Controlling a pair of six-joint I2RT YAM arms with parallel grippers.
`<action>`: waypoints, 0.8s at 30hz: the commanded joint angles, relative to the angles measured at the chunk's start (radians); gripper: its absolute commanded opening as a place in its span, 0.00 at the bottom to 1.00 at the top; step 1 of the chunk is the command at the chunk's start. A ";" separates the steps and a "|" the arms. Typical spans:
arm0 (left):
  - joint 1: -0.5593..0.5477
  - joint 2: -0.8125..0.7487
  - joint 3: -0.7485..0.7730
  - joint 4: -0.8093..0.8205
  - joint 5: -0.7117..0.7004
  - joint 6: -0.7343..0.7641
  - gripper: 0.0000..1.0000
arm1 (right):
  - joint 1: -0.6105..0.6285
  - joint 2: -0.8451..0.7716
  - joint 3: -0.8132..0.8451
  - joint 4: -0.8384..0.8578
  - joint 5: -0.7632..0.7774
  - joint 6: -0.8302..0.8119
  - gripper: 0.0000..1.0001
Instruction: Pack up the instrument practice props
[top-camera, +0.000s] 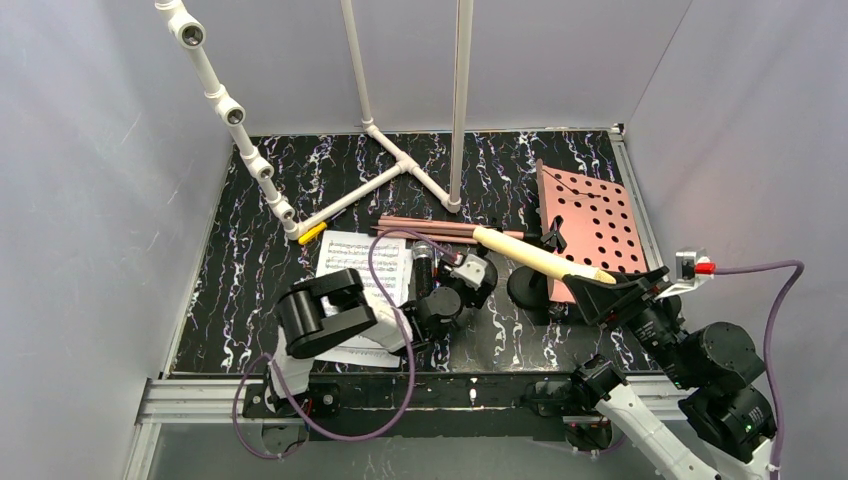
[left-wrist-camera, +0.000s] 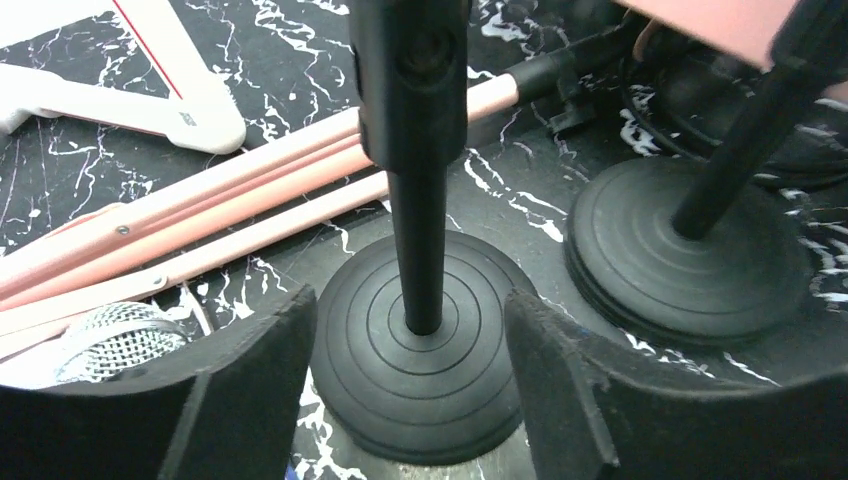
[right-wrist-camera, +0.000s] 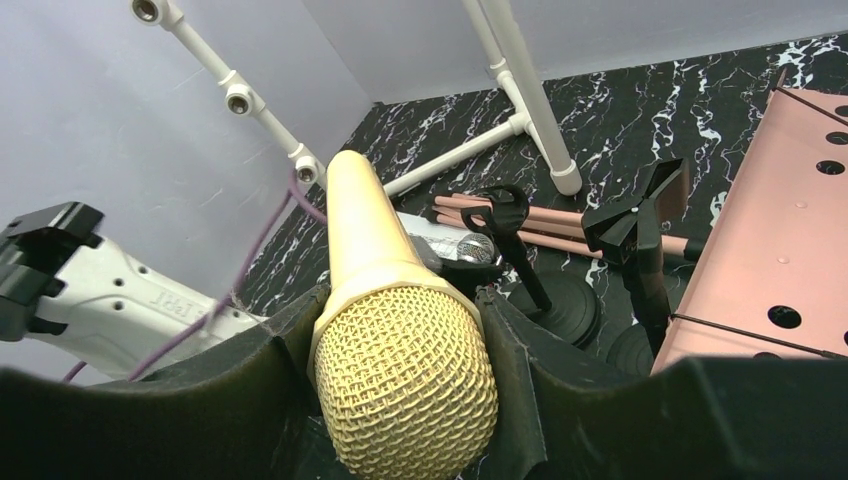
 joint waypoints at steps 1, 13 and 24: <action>-0.007 -0.185 -0.053 -0.064 0.038 -0.082 0.70 | 0.005 0.022 -0.009 0.097 -0.011 -0.002 0.01; -0.027 -0.763 -0.220 -0.610 0.103 -0.224 0.98 | 0.004 0.067 -0.060 0.171 -0.063 -0.009 0.01; -0.032 -1.295 -0.170 -1.221 0.113 -0.015 0.98 | 0.004 0.137 -0.077 0.215 -0.156 -0.028 0.01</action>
